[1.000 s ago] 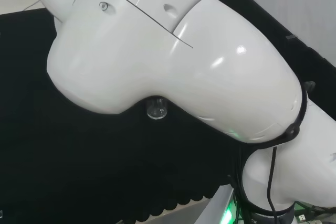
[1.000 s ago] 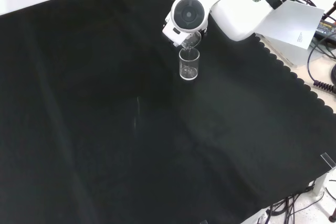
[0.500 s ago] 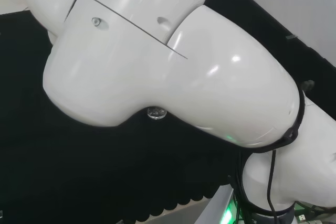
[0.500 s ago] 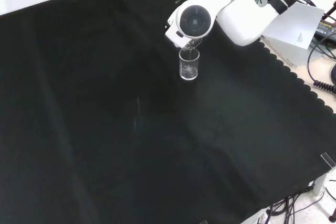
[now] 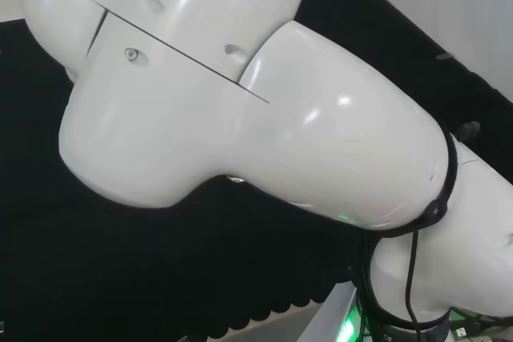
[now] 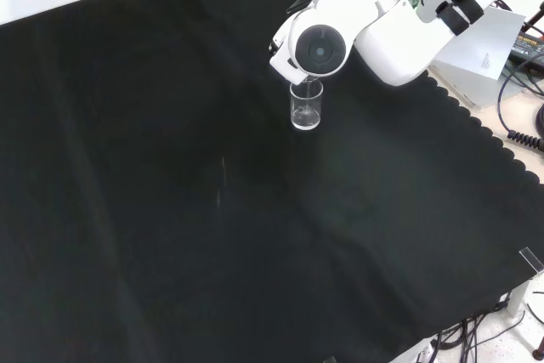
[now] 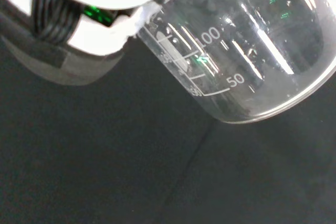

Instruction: Pour the water from the handheld beaker into the one on the table.

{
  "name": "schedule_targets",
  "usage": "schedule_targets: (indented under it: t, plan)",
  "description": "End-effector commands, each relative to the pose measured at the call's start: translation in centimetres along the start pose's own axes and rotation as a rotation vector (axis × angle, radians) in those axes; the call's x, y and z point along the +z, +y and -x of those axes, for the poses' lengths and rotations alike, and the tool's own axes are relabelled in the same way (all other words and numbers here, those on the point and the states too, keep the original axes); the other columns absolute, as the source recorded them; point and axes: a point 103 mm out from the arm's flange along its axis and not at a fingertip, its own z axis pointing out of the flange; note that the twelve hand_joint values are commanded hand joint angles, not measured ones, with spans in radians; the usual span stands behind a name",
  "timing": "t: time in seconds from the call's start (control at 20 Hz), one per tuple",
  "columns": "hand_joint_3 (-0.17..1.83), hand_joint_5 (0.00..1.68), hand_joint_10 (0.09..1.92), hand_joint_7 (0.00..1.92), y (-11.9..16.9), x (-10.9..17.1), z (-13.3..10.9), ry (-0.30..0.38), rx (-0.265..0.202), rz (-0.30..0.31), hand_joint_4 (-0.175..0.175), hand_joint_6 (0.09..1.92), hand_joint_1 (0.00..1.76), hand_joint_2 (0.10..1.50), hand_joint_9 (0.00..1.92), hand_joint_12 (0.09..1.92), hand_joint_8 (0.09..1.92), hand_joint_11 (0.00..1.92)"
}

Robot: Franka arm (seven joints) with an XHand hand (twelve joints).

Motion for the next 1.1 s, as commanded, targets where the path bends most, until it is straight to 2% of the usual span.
schedule_targets:
  t: [0.05,0.8,0.95,1.1]
  plan:
    - [0.57,1.38,0.09,1.82,0.1,-0.2,-0.1,-0.016,0.009,-0.021,-0.09,0.45,1.2,0.67,1.9,0.52,0.12,1.5]
    - [0.57,1.37,0.09,1.82,0.1,-0.7,-0.1,-0.02,0.014,-0.041,-0.08,0.45,1.2,0.67,1.9,0.52,0.12,1.5]
    - [0.57,1.37,0.09,1.82,0.1,-0.3,0.0,0.022,0.005,-0.007,-0.078,0.45,1.2,0.67,1.9,0.52,0.12,1.5]
    - [0.57,1.37,0.09,1.82,-0.2,0.5,0.7,0.125,-0.019,0.067,-0.076,0.45,1.2,0.67,1.9,0.52,0.12,1.5]
